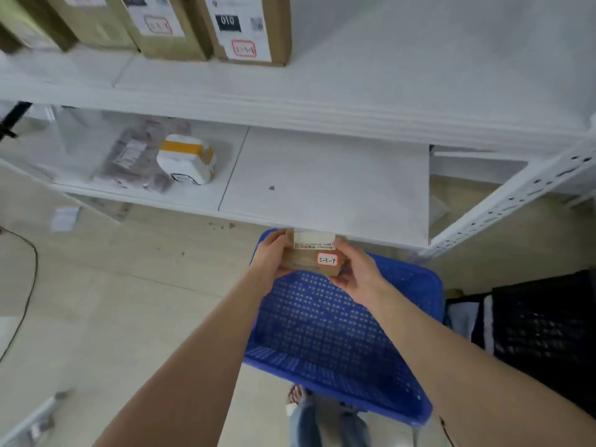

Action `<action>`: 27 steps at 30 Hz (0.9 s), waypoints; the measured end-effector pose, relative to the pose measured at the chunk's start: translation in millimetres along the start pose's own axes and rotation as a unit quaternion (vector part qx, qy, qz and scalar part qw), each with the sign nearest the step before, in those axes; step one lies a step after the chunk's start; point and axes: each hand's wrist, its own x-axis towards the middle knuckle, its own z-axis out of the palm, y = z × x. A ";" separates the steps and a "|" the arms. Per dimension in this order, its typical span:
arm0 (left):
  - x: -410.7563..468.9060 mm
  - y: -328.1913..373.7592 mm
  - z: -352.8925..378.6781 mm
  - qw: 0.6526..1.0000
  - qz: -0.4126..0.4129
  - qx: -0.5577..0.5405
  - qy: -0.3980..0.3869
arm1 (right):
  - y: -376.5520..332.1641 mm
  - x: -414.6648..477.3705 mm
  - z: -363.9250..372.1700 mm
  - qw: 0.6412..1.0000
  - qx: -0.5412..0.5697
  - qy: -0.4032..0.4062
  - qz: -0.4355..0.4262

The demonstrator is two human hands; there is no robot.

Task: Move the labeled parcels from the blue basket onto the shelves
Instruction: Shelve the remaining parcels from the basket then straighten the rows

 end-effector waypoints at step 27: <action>-185.3 239.0 -172.1 0.944 0.295 0.079 -0.128 | -89.8 -242.2 215.4 0.963 0.051 -0.053 -0.258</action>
